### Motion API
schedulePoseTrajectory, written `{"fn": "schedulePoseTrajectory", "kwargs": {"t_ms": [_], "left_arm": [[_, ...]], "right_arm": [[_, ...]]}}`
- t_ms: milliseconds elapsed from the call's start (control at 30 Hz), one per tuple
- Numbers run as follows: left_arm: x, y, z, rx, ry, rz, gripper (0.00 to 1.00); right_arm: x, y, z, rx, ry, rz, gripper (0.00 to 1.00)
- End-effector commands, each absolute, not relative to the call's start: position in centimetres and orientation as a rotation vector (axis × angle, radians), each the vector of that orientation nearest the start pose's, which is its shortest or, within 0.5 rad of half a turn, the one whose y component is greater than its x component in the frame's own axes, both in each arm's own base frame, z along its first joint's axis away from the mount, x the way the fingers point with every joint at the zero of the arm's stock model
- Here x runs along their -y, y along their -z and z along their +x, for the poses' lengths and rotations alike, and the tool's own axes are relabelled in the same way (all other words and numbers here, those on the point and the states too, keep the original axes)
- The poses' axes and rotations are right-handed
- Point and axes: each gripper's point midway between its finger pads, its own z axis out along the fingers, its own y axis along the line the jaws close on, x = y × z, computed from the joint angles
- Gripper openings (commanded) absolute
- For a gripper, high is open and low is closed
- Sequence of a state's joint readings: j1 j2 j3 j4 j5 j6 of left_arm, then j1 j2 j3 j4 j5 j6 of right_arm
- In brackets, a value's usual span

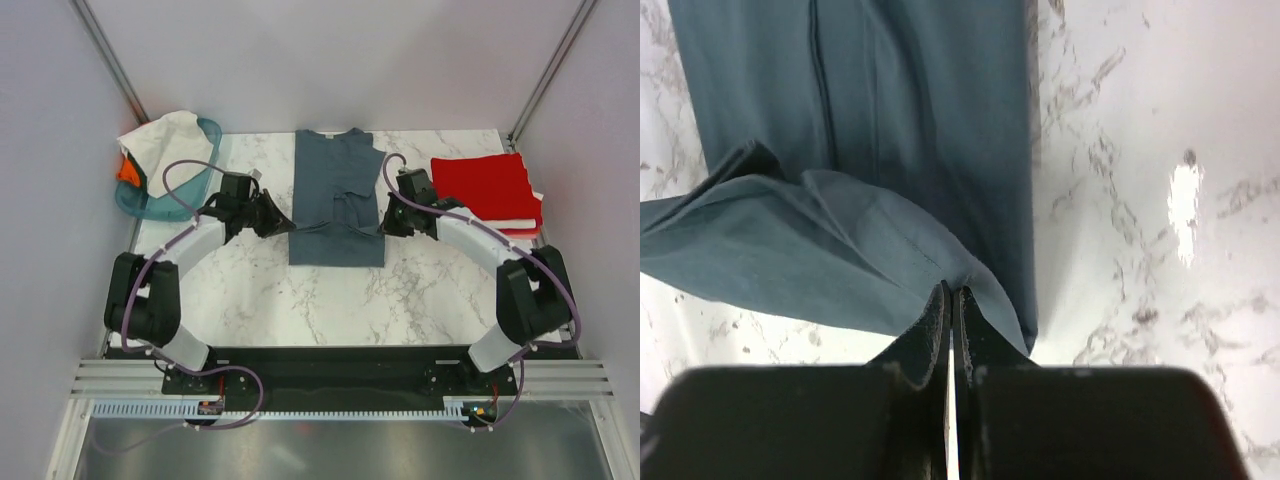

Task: Fold and stack the t-shirts
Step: Fold the tshirt

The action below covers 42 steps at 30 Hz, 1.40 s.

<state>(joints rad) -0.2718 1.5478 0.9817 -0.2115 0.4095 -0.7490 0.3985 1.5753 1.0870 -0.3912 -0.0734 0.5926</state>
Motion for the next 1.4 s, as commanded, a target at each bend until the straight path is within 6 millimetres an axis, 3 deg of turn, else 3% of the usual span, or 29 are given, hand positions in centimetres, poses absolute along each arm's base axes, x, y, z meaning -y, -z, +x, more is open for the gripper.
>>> {"fn": "schedulePoseTrajectory", "kwargs": {"t_ms": [0, 67, 100, 167, 433, 1100, 1367], "left_arm": [[18.7, -12.9, 39.6, -2.378, 0.877, -0.348, 0.02], [18.4, -13.4, 41.5, -2.351, 0.845, -0.357, 0.02], [18.4, -12.3, 42.3, -2.37, 0.829, -0.375, 0.02], [18.5, -12.7, 43.8, -2.355, 0.834, -0.377, 0.02], [19.3, -11.9, 46.6, -2.362, 0.857, -0.38, 0.02], [19.0, -10.4, 50.6, -2.362, 0.886, -0.451, 0.02], [19.8, -10.3, 52.8, -2.362, 0.95, -0.44, 0.02]], "right_arm": [[-18.9, -11.0, 39.2, -2.465, -0.514, 0.207, 0.0], [-19.1, -11.8, 41.3, -2.443, -0.535, 0.223, 0.0], [-19.0, -10.5, 41.9, -2.467, -0.52, 0.236, 0.0], [-18.9, -9.8, 43.5, -2.471, -0.512, 0.251, 0.0], [-18.2, -9.1, 47.2, -2.463, -0.531, 0.304, 0.0], [-17.8, -8.1, 52.0, -2.445, -0.611, 0.348, 0.01], [-17.6, -8.3, 53.2, -2.428, -0.622, 0.358, 0.04]]}}
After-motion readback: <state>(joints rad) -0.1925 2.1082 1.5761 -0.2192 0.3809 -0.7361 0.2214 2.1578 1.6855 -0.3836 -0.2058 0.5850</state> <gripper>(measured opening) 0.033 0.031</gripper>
